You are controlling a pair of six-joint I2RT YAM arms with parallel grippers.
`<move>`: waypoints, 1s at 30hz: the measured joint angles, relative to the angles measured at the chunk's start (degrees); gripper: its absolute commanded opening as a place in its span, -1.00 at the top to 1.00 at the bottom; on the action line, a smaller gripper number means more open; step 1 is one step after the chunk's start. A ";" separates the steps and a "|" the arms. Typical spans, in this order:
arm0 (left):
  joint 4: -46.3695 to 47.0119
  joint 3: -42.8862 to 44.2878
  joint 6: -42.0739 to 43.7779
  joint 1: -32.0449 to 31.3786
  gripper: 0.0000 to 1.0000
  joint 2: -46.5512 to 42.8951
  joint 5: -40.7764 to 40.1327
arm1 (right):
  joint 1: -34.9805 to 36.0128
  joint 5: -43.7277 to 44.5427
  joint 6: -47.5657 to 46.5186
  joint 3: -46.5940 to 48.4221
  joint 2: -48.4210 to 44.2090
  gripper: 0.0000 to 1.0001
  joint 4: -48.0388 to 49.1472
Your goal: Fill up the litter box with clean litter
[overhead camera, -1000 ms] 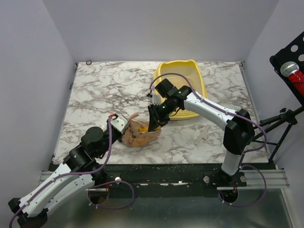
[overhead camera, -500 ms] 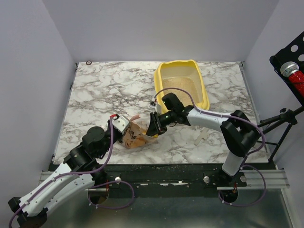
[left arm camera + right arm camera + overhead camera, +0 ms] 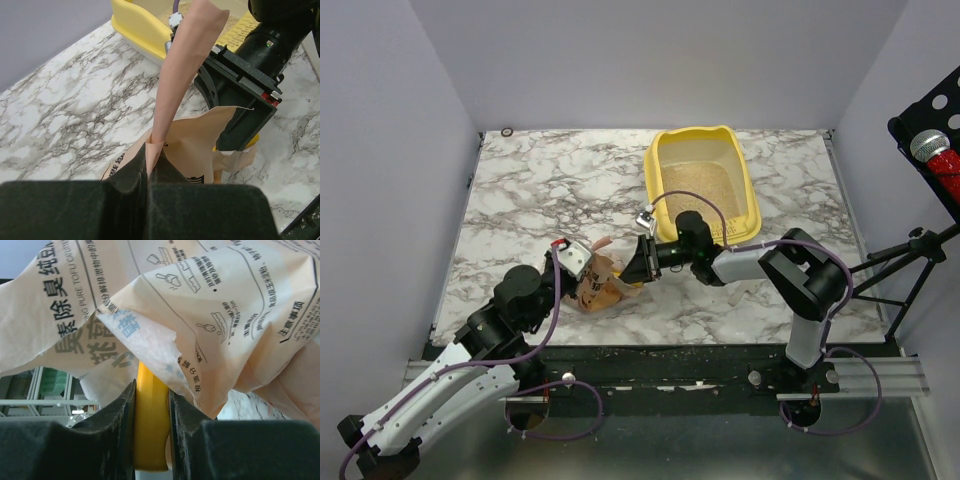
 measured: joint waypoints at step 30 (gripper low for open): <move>0.87 0.00 0.22 0.04 1.00 0.00 -0.48 | -3.87 -0.35 13.18 -17.68 -7.65 0.99 29.77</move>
